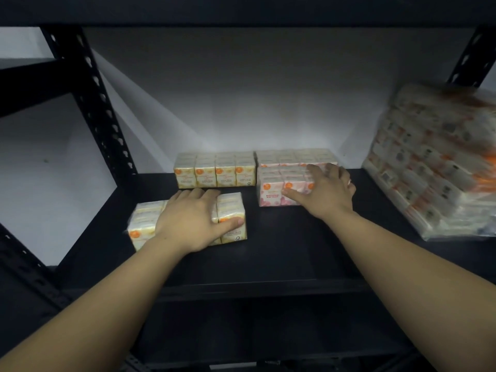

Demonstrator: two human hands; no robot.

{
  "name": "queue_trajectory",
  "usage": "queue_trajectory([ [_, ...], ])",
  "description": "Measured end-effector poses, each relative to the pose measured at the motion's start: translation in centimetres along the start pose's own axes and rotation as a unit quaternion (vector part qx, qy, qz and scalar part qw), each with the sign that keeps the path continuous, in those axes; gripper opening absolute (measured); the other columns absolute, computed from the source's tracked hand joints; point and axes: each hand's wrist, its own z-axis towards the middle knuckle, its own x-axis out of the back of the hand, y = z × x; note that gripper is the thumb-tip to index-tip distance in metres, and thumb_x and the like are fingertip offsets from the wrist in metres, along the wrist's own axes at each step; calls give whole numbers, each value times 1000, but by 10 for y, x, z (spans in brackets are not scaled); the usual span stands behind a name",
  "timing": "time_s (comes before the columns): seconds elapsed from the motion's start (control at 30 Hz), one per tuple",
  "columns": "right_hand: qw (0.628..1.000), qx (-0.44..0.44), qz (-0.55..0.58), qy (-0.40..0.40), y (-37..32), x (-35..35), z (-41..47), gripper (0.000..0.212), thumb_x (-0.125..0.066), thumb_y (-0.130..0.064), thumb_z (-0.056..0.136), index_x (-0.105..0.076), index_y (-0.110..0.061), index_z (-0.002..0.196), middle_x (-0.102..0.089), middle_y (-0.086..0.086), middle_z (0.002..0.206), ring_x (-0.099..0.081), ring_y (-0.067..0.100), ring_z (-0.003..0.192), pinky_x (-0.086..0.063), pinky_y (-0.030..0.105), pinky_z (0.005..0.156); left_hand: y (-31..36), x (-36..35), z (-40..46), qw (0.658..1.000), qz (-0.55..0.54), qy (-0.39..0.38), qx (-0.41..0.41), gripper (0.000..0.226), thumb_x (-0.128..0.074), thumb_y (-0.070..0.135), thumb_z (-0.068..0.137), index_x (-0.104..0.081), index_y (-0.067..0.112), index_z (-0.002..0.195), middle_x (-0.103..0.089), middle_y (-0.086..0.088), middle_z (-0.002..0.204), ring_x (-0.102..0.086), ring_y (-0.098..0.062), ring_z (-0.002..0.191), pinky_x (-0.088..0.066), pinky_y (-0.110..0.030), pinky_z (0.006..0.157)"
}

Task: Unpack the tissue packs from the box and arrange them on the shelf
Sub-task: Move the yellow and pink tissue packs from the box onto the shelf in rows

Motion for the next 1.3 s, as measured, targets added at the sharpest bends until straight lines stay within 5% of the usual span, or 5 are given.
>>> queue_trajectory([
  [0.2, 1000, -3, -6, 30, 0, -11, -11, 109, -45, -100, 70, -25, -43, 160, 4, 8, 174, 15, 34, 158, 7, 72, 118, -13, 17, -10, 984, -179, 22, -15, 104, -42, 93, 78, -31, 30, 161, -34, 0, 163, -37, -22, 148, -36, -46, 120],
  [0.33, 997, 22, 34, 71, 4, -25, -27, 108, -53, -96, 70, -26, -43, 160, 2, 9, 174, 8, 35, 158, -1, 72, 119, -29, 19, -25, 999, -46, 11, -20, 103, -38, 99, 70, -51, 33, 148, -55, -3, 146, -51, -27, 133, -34, -56, 118],
  [0.47, 995, 21, 62, 80, 5, -28, -27, 102, -58, -88, 76, -34, -35, 159, -9, 12, 172, 5, 34, 158, -4, 68, 124, -29, 1, -37, 1000, -4, 27, -5, 111, -44, 99, 66, -44, 34, 156, -55, -3, 149, -50, -28, 134, -37, -53, 117],
  [0.83, 990, 21, 85, 109, 10, -32, -24, 88, -62, -80, 81, -43, -34, 153, -21, 14, 168, -3, 32, 158, -9, 64, 125, -19, -7, 51, 998, 15, 17, -64, 93, -55, 83, 83, -35, 36, 160, -40, -1, 163, -34, -28, 148, -25, -50, 122],
  [1.3, 991, 15, 80, 109, 9, -31, -19, 94, -57, -87, 79, -43, -33, 155, -20, 13, 170, -1, 31, 159, -8, 63, 126, -9, -38, 66, 991, -1, 131, -9, 79, -59, 75, 85, -48, 34, 151, -51, -5, 137, -45, -29, 124, -34, -48, 105],
])
